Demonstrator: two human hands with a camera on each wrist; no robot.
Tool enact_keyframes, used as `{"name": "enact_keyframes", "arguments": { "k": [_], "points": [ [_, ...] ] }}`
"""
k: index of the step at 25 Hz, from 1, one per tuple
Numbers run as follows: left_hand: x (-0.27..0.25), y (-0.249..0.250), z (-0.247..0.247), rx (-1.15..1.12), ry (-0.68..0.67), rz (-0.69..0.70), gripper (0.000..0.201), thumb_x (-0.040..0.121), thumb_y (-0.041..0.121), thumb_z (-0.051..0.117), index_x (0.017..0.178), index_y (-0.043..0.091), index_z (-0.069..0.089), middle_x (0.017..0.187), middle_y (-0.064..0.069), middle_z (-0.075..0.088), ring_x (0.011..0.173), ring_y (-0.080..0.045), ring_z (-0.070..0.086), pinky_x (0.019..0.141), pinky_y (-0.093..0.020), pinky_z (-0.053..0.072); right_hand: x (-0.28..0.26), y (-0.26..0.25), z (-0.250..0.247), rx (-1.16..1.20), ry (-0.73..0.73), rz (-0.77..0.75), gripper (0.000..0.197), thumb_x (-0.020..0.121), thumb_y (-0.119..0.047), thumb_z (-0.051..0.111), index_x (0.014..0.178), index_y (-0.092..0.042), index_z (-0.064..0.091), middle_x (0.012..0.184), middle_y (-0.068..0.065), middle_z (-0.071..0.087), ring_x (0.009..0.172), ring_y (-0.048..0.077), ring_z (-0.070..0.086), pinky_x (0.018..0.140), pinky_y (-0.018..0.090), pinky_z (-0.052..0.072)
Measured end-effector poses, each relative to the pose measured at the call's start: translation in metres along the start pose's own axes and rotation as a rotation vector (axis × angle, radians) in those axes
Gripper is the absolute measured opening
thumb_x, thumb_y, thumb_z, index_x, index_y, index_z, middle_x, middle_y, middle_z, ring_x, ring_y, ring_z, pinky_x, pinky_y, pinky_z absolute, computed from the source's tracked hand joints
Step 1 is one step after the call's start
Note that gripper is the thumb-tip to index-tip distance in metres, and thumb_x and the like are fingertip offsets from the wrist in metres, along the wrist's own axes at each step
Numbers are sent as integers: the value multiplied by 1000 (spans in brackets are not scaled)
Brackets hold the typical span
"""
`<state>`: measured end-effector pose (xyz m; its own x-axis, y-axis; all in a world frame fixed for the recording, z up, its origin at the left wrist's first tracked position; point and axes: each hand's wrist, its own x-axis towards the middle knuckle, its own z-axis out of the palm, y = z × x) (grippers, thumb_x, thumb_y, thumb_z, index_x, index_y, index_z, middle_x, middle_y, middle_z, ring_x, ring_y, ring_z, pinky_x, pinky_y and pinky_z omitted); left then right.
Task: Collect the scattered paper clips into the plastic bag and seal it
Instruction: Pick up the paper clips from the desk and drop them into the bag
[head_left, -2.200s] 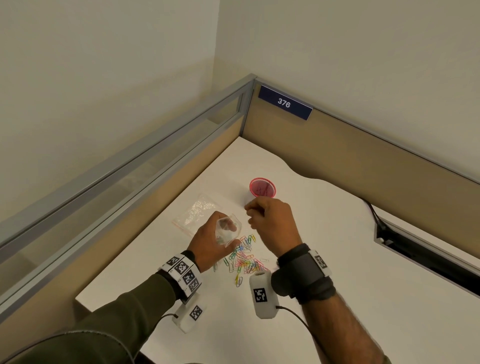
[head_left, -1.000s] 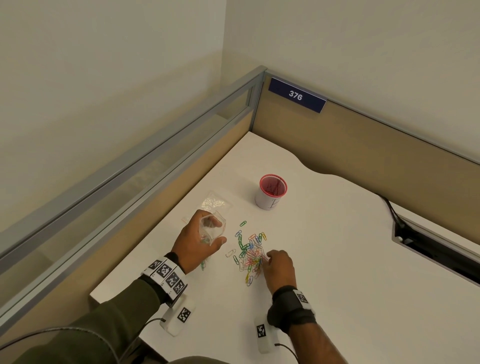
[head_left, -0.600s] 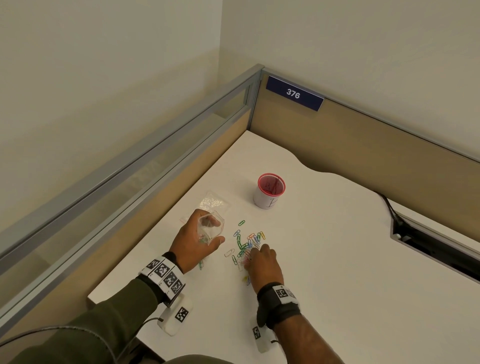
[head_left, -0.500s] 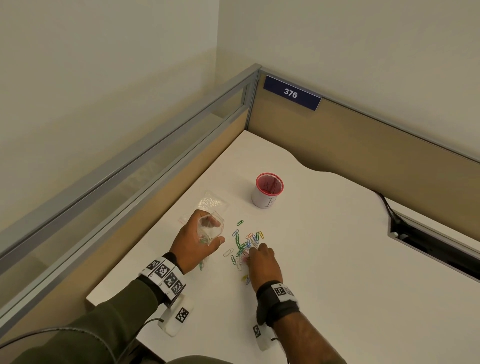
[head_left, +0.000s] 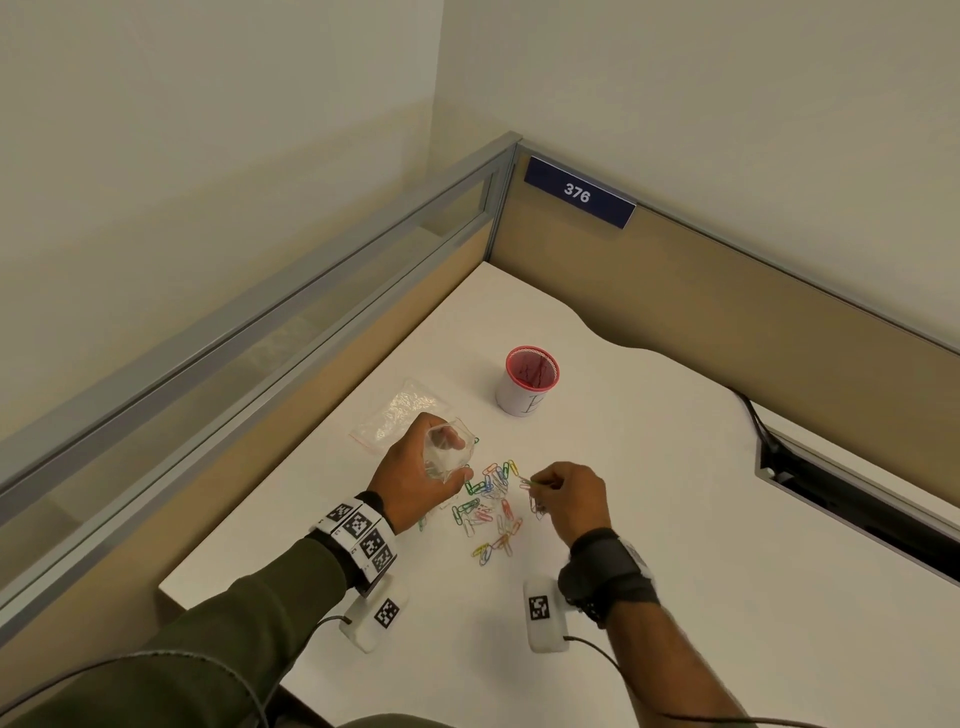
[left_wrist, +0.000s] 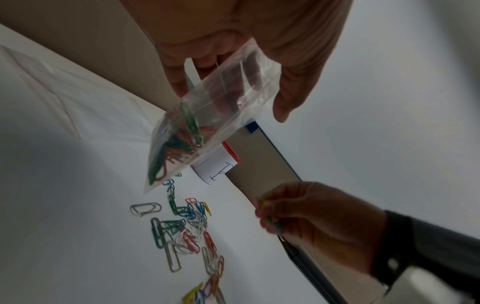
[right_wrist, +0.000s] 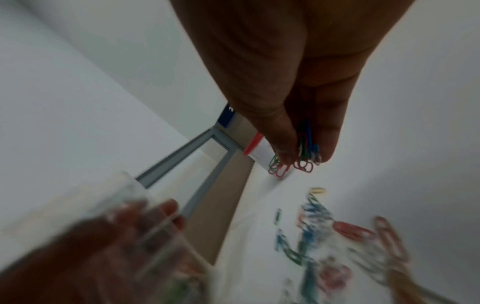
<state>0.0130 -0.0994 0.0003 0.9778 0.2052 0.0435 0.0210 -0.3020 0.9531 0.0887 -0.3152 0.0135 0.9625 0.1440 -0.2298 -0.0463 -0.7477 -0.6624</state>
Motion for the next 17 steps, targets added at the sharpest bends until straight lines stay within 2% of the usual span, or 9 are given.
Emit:
{"name": "enact_keyframes", "arguments": {
  "k": [3,6,11,14,17],
  "points": [
    [4,7,10,7,-21,-13,43,79,19,81,110,19,51,112,2,63,113,-16,60,85,-18,46,-10,-32,-27,141,10,-86,4,82,-5,72,84,-7,74,73,8,72,58,13,62,60,21,53],
    [6,14,17,23,-40,-18,42,80,18,81,111,17,52,112,1,62,113,-18,60,88,-22,47,-20,-67,-44,137,-9,-214,5,84,-10,71,88,-9,74,78,4,72,62,10,65,61,15,54],
    [7,30,26,84,-89,-39,44,81,18,80,109,22,46,110,3,62,106,-18,64,83,-25,56,-27,-101,-39,-106,-39,-368,6,85,-14,69,88,-11,73,83,3,71,73,16,66,72,26,55],
    [9,34,30,141,-105,-45,50,79,20,82,111,24,45,106,0,63,98,-20,66,78,-22,54,-25,-109,-25,-276,-80,-398,8,86,-14,66,89,-11,73,88,4,71,79,19,64,75,28,53],
    [9,33,32,192,-98,-35,44,79,20,81,106,20,45,97,1,61,89,-18,61,72,-13,43,-24,-114,-19,-360,-98,-441,10,86,-17,64,88,-12,71,88,4,71,80,21,64,79,38,56]
  ]
}}
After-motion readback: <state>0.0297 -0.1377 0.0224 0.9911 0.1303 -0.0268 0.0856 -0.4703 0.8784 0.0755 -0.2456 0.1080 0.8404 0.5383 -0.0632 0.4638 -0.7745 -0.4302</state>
